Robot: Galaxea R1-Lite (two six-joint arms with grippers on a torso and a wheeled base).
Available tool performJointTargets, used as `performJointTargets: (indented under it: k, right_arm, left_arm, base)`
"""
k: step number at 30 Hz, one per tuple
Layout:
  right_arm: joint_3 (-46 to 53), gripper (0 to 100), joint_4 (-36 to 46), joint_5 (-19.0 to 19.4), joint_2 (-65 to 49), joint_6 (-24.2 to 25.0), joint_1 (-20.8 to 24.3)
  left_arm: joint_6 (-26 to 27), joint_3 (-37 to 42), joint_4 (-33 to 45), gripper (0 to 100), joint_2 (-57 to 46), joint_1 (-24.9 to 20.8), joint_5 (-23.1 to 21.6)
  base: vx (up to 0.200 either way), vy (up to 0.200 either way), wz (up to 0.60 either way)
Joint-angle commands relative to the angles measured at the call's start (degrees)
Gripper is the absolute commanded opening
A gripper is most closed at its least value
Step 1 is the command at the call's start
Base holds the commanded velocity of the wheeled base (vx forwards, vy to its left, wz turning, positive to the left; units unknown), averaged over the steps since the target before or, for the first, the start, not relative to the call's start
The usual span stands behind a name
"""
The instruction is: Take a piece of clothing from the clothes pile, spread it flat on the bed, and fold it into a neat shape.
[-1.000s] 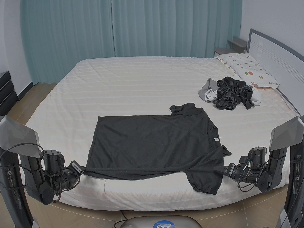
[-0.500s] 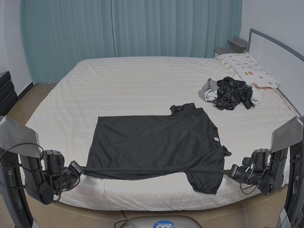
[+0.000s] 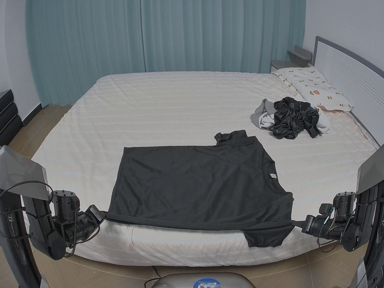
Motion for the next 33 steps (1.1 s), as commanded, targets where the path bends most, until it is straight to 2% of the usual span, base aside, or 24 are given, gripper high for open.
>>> performJointTargets:
  k: [1, 12, 19, 26, 33]
  right_arm:
    - [3.4, 0, -0.1, 0.0, -0.8, -3.6, -0.1]
    - [3.7, 0, 1.9, -0.2, -1.8, -6.0, -0.3]
    - [3.7, 0, 8.3, -0.2, -5.6, -10.0, -1.1]
    - [3.7, 0, 10.5, -0.3, -6.7, -11.3, -2.0]
    - [3.7, 0, 11.8, -0.5, -7.2, -13.1, -3.2]
  left_arm:
    - [3.5, 2.2, 0.0, 0, -1.9, -0.3, 0.5]
    - [10.8, 5.2, 0.0, 0, -1.1, -1.9, 5.3]
    - [12.5, 7.1, 0.0, 0, -0.7, -3.2, 5.6]
    - [15.7, 9.0, 0.0, 0, 0.3, -3.2, 5.8]
    - [16.8, 9.3, 0.8, 0, 2.5, -4.6, 9.2]
  base:
    - [0.0, 0.0, 0.0]
    - [0.0, 0.0, 0.0]
    - [0.0, 0.0, 0.0]
    - [0.0, 0.0, 0.0]
    - [0.0, 0.0, 0.0]
